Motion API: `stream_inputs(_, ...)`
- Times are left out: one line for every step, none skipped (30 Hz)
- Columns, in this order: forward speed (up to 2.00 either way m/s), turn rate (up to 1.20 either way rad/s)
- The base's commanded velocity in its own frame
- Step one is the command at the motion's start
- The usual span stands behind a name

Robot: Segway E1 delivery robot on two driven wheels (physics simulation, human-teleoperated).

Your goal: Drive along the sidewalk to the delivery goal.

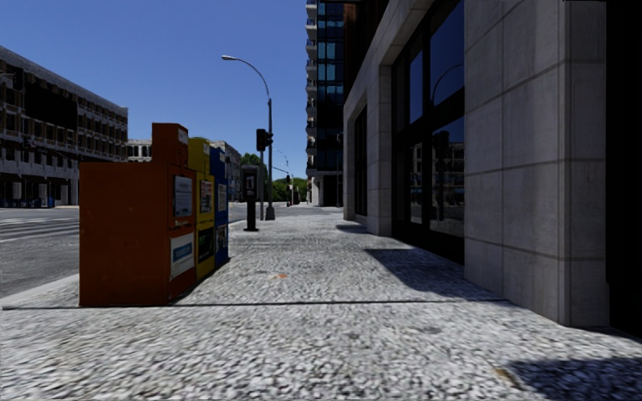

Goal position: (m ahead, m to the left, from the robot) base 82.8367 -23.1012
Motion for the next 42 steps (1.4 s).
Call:
stream_inputs(2.0, -0.22)
stream_inputs(2.0, -0.22)
stream_inputs(2.0, -0.22)
stream_inputs(2.0, -0.22)
stream_inputs(2.0, -0.14)
stream_inputs(2.0, -0.02)
stream_inputs(2.0, 0.0)
stream_inputs(2.0, 0.0)
stream_inputs(2.0, 0.0)
stream_inputs(2.0, 0.0)
stream_inputs(2.0, 0.0)
stream_inputs(2.0, 0.0)
stream_inputs(2.0, 0.0)
stream_inputs(2.0, 0.0)
stream_inputs(2.0, 0.0)
stream_inputs(2.0, 0.0)
stream_inputs(2.0, 0.0)
stream_inputs(2.0, 0.0)
stream_inputs(2.0, 0.0)
stream_inputs(2.0, 0.0)
stream_inputs(2.0, 0.0)
stream_inputs(2.0, 0.0)
stream_inputs(2.0, 0.0)
stream_inputs(2.0, 0.0)
stream_inputs(2.0, 0.0)
stream_inputs(2.0, 0.0)
stream_inputs(2.0, 0.0)
stream_inputs(2.0, 0.0)
stream_inputs(2.0, 0.0)
stream_inputs(2.0, 0.0)
stream_inputs(2.0, 0.0)
stream_inputs(2.0, 0.0)
stream_inputs(2.0, 0.0)
stream_inputs(2.0, 0.0)
stream_inputs(2.0, 0.0)
stream_inputs(2.0, 0.0)
stream_inputs(2.0, 0.0)
stream_inputs(2.0, 0.0)
stream_inputs(2.0, 0.0)
stream_inputs(2.0, 0.0)
stream_inputs(2.0, 0.0)
stream_inputs(2.0, 0.0)
